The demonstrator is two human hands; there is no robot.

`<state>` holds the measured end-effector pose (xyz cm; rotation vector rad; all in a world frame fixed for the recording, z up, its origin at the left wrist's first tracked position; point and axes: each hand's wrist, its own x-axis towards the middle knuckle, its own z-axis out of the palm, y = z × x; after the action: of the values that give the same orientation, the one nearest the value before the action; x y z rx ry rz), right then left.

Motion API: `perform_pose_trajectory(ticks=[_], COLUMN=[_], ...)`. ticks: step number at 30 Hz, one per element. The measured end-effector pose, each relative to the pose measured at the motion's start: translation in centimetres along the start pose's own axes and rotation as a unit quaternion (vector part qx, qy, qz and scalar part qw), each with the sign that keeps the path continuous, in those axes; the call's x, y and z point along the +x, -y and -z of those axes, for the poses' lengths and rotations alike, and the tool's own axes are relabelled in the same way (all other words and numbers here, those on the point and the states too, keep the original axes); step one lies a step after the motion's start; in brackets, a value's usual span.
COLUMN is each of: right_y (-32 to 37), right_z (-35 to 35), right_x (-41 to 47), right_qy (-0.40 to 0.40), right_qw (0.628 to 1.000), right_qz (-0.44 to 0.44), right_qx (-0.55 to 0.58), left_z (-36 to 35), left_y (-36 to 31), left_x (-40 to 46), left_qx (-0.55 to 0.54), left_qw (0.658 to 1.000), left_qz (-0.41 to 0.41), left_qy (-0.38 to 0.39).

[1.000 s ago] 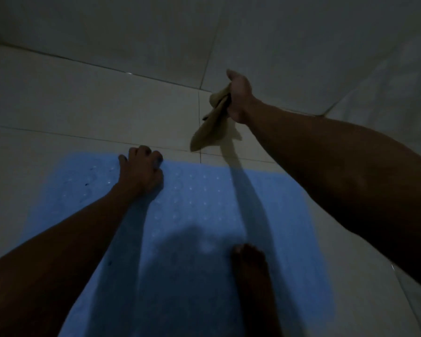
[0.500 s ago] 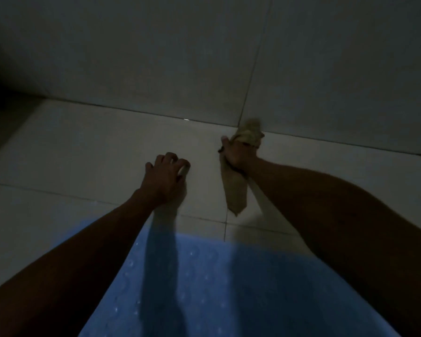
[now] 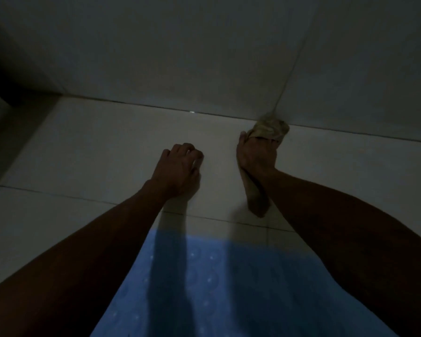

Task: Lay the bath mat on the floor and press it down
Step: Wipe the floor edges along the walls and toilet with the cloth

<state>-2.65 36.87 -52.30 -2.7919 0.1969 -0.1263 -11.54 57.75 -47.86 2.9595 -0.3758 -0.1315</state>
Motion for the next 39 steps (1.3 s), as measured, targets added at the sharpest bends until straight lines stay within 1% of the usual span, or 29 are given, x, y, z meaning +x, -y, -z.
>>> perform_pose_trajectory(ticks=[2, 6, 9, 10, 11, 12, 13, 16, 19, 20, 21, 22, 24, 25, 26, 27, 28, 29, 31, 32, 33, 34, 36, 39], right_y=[3.5, 11.4, 15.6, 16.6, 17.8, 19.0, 20.5, 27.1, 34.2, 36.6, 38.2, 39.7, 42.9, 43.7, 44.4, 44.7, 44.6, 44.5, 44.0, 43.7, 43.4, 43.0, 41.4, 37.6], right_z=[-1.3, -4.4, -6.1, -6.5, -6.7, -7.4, -7.9, -9.9, -12.5, -13.4, -13.9, -14.5, -14.5, -13.9, -14.0, -13.7, -14.4, -14.9, -14.8, -14.0, -13.5, -13.2, -13.2, -12.2], right_x=[-0.7, -1.3, -1.4, -1.5, -1.7, -1.8, -2.0, -3.8, -5.3, -5.5, -5.8, -6.2, -7.3, -8.0, -8.3, -8.6, -8.4, -8.4, -9.2, -10.0, -10.9, -11.6, -13.0, -13.7], right_qy=[0.015, 0.021, 0.006, -0.010, -0.045, -0.053, -0.063, -0.042, 0.009, -0.020, -0.025, -0.022, 0.035, 0.060, 0.038, 0.048, 0.056, 0.080, 0.061, 0.067, 0.097, 0.110, 0.106, 0.146], right_qw=[1.000, 1.000, 0.996, 0.992, 0.984, 0.982, 0.983, 0.984, 0.995, 0.993, 0.991, 0.986, 0.974, 0.967, 0.962, 0.959, 0.950, 0.939, 0.922, 0.916, 0.916, 0.910, 0.889, 0.871], right_qz=[0.003, 0.010, 0.028, 0.046, 0.054, 0.049, 0.051, 0.106, 0.094, 0.112, 0.126, 0.162, 0.222, 0.246, 0.271, 0.278, 0.307, 0.333, 0.383, 0.395, 0.389, 0.400, 0.444, 0.468], right_qx=[-0.006, -0.010, -0.088, -0.116, -0.163, -0.177, -0.163, -0.136, -0.039, -0.033, -0.039, -0.041, -0.028, -0.031, -0.022, -0.022, -0.018, -0.011, 0.009, 0.016, 0.005, -0.015, -0.037, -0.026], left_z=[0.4, 1.0, 1.7, 1.9, 2.2, 2.4, 2.5, 2.8, 3.0, 2.9, 2.9, 2.7, 2.2, 2.0, 1.9, 1.8, 1.8, 1.8, 2.0, 2.0, 1.9, 1.7, 1.1, 0.8], left_y=[3.0, 10.0, 16.3, 18.1, 19.6, 20.9, 22.1, 25.5, 28.4, 29.1, 29.3, 29.7, 30.6, 31.0, 31.3, 31.7, 32.0, 32.1, 31.9, 31.7, 31.6, 31.4, 30.9, 28.7], left_x=[-1.3, -4.0, -6.5, -7.3, -7.9, -8.5, -9.1, -10.8, -12.4, -12.9, -13.2, -13.7, -14.9, -15.5, -16.2, -16.9, -17.5, -18.1, -18.8, -19.0, -19.1, -19.2, -19.3, -19.2], left_qx=[-0.019, -0.018, -0.026, -0.029, -0.028, -0.028, -0.028, -0.029, -0.037, -0.043, -0.044, -0.044, -0.049, -0.049, -0.047, -0.043, -0.041, -0.042, -0.052, -0.055, -0.054, -0.047, -0.024, -0.026], left_qw=[1.000, 0.998, 0.995, 0.993, 0.991, 0.991, 0.990, 0.989, 0.986, 0.984, 0.983, 0.982, 0.976, 0.973, 0.969, 0.965, 0.962, 0.960, 0.955, 0.953, 0.951, 0.951, 0.952, 0.952], left_qz=[0.022, 0.051, 0.089, 0.105, 0.115, 0.119, 0.120, 0.125, 0.138, 0.142, 0.145, 0.150, 0.174, 0.188, 0.202, 0.216, 0.228, 0.239, 0.263, 0.274, 0.285, 0.290, 0.287, 0.276], left_qy=[-0.006, -0.025, -0.045, -0.051, -0.056, -0.060, -0.063, -0.070, -0.088, -0.095, -0.102, -0.108, -0.119, -0.125, -0.132, -0.140, -0.144, -0.140, -0.129, -0.120, -0.110, -0.100, -0.106, -0.130])
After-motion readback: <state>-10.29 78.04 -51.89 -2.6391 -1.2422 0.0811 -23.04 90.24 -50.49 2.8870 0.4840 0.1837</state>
